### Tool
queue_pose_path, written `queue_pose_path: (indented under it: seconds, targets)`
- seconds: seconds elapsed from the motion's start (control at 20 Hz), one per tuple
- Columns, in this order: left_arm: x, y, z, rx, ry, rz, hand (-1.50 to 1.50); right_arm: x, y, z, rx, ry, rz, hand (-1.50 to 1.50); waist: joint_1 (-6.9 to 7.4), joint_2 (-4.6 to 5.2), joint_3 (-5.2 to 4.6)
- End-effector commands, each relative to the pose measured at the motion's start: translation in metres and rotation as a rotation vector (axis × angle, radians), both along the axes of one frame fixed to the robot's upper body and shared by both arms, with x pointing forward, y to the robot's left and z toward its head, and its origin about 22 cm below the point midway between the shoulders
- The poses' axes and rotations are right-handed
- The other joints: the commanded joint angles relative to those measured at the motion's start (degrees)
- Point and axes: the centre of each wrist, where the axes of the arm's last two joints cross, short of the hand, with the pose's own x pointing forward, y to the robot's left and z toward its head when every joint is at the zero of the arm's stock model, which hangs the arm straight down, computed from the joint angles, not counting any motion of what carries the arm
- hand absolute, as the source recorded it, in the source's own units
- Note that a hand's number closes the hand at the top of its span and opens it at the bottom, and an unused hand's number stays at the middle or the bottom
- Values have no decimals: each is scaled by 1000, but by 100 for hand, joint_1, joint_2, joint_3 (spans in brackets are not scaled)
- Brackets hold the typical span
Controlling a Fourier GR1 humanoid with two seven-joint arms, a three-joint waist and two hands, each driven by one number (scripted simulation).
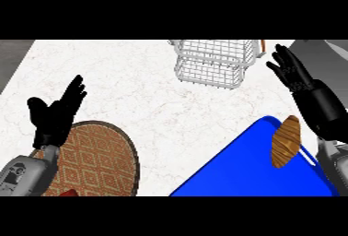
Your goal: Pick the croissant from the tray and place it in the tiered basket
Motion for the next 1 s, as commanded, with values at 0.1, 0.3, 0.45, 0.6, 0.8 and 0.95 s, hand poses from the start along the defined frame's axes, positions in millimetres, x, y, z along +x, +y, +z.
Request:
queue_pose_path:
  seconds: [0.1,0.3,0.45,0.6,0.8,0.95]
  targets:
    - [-20,23,-26,11,66,149,0,-22,-57,10,55,-239,-415,150,-494,-246,33]
    - [-44,27,-55,6,150,234,0,-47,-138,-23,55,-160,-1069,150,-1272,-214,35]
    - [-63,25,-76,-12,195,265,0,-58,-119,-39,499,-243,-1320,-150,-1103,-359,84]
    - [-78,13,-84,-31,174,240,0,-91,-108,-58,547,-378,-1469,-150,-852,-351,65]
    - [-89,-17,-93,-28,138,181,0,-154,-77,-73,515,-459,-1382,-150,-525,-238,38]
    - [-96,-16,-96,-19,123,170,0,-190,-55,-96,402,-209,-1356,-150,-404,-197,15]
